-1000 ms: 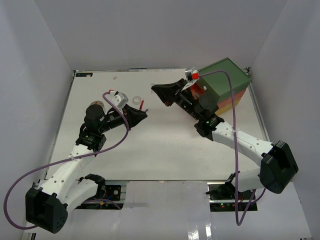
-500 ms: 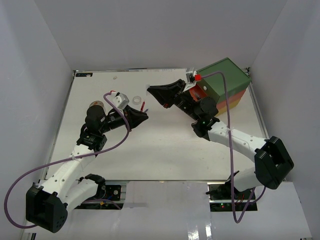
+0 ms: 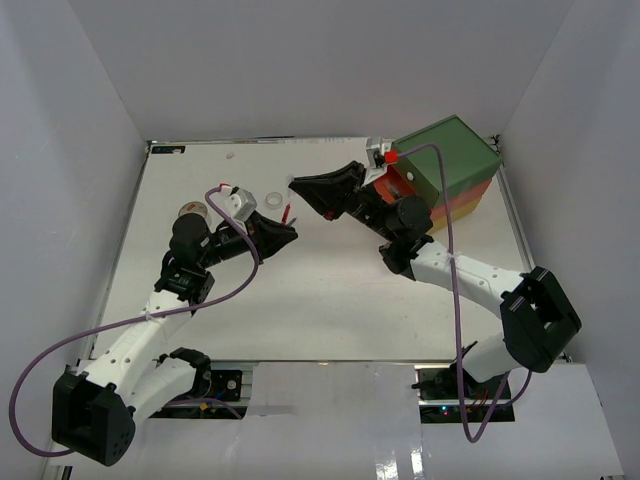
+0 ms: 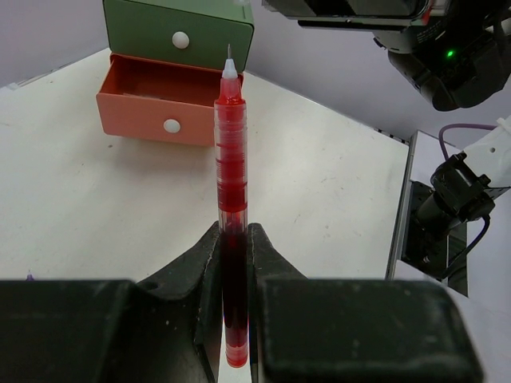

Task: Sort the stationery into containers
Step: Close the pen cap on the pen.

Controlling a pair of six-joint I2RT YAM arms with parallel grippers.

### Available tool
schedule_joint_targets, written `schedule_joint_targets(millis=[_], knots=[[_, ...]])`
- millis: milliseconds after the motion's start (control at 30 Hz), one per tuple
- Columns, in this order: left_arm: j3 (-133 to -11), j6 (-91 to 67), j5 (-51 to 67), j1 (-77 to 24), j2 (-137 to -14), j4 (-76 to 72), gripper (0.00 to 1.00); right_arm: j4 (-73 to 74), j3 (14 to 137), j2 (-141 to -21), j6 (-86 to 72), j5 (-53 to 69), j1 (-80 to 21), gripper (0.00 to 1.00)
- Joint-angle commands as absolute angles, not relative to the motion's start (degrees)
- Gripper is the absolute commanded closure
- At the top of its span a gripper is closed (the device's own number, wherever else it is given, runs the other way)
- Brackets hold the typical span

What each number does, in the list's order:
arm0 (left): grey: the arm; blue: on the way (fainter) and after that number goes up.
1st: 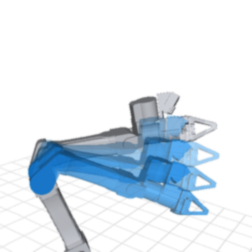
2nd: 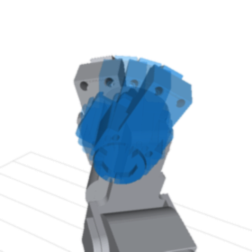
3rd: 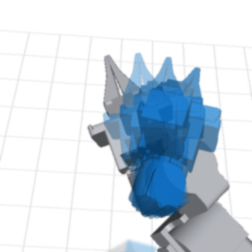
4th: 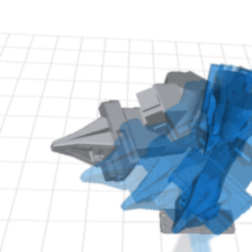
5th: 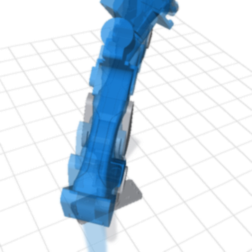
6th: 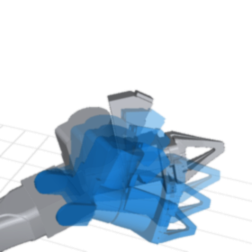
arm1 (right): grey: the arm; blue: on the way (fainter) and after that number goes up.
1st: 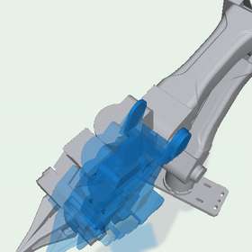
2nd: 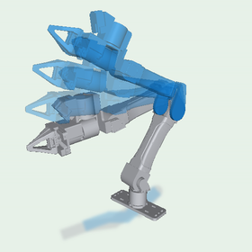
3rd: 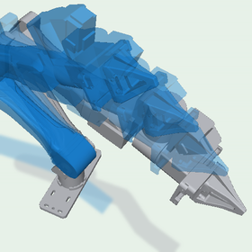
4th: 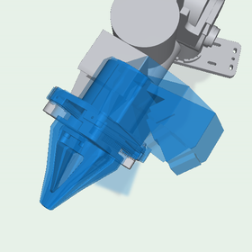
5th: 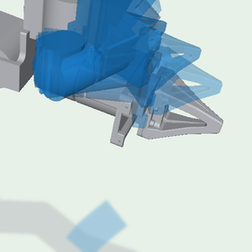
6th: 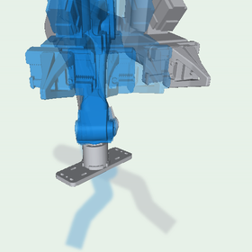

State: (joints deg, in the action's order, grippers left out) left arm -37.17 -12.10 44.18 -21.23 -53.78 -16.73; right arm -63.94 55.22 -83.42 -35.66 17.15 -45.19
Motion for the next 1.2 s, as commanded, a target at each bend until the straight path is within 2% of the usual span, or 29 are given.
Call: schedule_joint_targets(millis=[0, 433, 1167], knots=[[-36.65, -13.09, 45.70, -21.62, -52.12, -20.03, 1.00, -68.99, 54.93, -84.20, -36.30, 18.46, -45.62, 0.92], [-35.95, -16.08, 46.76, -21.62, -51.86, -24.52, 1.00, -69.70, 55.11, -84.73, -36.21, 19.34, -45.70, 0.92], [-37.18, -17.75, 46.58, -21.71, -54.14, -23.99, 1.00, -70.58, 55.90, -83.50, -35.59, 19.78, -45.62, 0.92]])
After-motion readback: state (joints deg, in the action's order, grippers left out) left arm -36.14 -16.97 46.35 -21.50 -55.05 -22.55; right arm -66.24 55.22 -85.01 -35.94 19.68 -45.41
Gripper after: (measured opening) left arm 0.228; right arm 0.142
